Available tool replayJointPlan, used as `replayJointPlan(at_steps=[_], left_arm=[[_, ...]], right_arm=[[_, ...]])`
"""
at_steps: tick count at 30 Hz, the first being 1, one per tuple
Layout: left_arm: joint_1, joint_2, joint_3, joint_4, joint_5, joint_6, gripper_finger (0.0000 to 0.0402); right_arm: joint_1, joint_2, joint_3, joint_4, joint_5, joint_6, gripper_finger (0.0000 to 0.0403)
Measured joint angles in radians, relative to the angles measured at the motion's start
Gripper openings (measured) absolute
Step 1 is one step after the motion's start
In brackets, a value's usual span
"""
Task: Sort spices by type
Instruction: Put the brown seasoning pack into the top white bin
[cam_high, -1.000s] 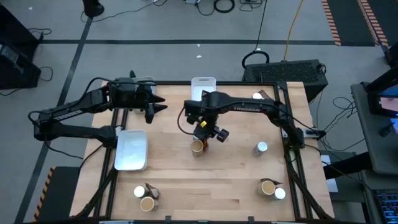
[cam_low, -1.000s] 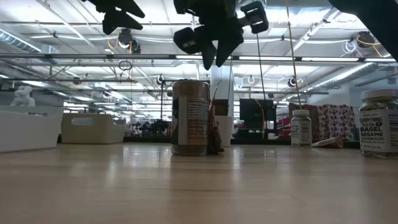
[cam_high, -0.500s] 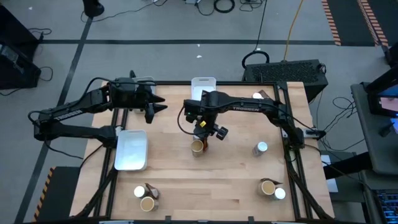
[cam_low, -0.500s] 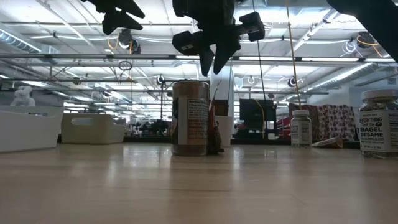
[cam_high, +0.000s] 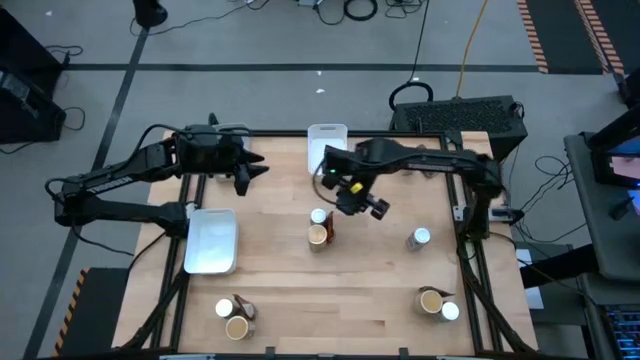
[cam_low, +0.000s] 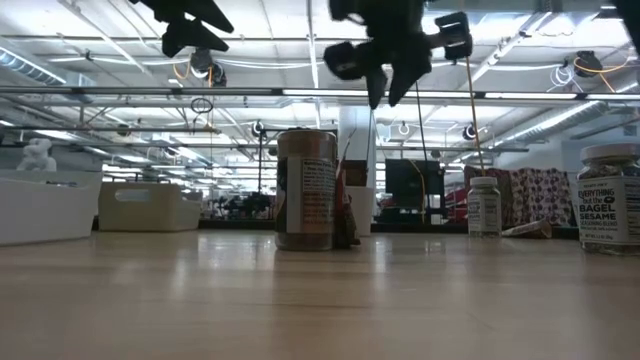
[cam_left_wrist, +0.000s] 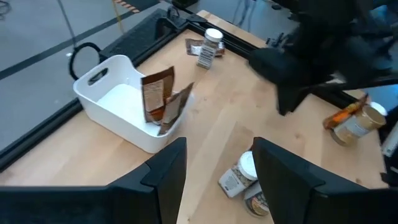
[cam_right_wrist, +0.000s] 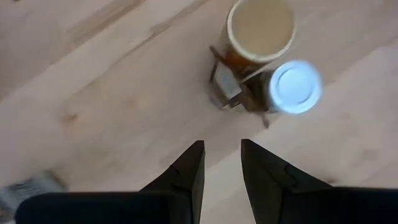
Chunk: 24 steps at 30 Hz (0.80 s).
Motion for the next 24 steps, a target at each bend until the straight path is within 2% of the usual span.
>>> replayJointPlan(at_steps=[4,8,13,24], left_arm=[[0.0,0.0,0.0,0.0,-0.033,-0.008,0.0189],[0.0,0.0,0.0,0.0,-0.048,-0.026,0.0189],[0.0,0.0,0.0,0.001,-0.049,-0.027,0.0189],[0.0,0.045,0.0,0.0,-0.049,-0.025,0.0189]], right_arm=[[0.018,-0.085,-0.1,0.233,0.05,0.031,0.0086],[0.021,-0.099,-0.167,0.348,0.045,0.054,0.0086],[0.043,-0.075,-0.2,0.344,0.053,-0.04,0.0085],[0.072,-0.05,-0.199,0.392,0.052,-0.086,0.0061]])
